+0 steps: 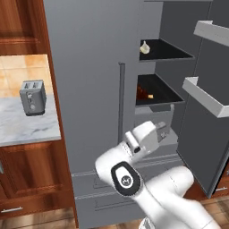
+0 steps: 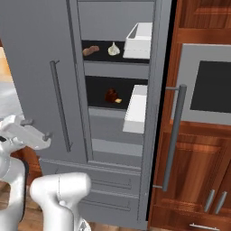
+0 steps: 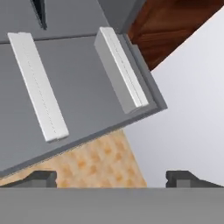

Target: Gather the potato and garlic from the fridge and place them on a tray on the dining counter. Then gather the steak and chicken drumstick from the fridge and place them on the other tray.

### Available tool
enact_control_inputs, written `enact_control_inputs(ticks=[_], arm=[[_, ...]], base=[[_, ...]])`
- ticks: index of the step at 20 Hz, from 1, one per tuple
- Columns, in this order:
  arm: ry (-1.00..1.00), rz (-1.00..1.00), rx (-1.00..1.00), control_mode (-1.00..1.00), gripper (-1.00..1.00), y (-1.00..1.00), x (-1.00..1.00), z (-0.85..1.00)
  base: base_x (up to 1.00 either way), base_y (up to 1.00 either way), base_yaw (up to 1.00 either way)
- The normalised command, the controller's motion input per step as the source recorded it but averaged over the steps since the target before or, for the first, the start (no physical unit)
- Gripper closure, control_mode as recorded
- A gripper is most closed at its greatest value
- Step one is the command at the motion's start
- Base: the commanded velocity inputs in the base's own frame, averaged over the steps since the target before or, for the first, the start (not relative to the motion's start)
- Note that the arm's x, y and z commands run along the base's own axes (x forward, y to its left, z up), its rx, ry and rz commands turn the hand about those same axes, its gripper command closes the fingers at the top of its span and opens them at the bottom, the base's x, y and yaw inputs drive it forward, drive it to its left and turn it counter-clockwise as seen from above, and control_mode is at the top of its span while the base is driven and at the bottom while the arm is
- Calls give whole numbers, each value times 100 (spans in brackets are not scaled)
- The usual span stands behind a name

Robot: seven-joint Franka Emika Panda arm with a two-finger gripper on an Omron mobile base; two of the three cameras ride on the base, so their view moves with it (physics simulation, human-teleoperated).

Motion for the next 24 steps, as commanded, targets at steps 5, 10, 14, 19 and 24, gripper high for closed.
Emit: enact_control_inputs(ticks=[5,10,14,19,24], arm=[[5,44,24,-100,-100,26,44,8],[-4,20,40,-100,-100,22,81,13],[-9,8,39,-100,-100,56,83,0],[3,18,28,-100,-100,86,47,0],[2,17,36,-100,-100,28,69,0]], base=[[0,0,0],[0,0,0],[0,0,0],[0,0,0],[0,0,0]])
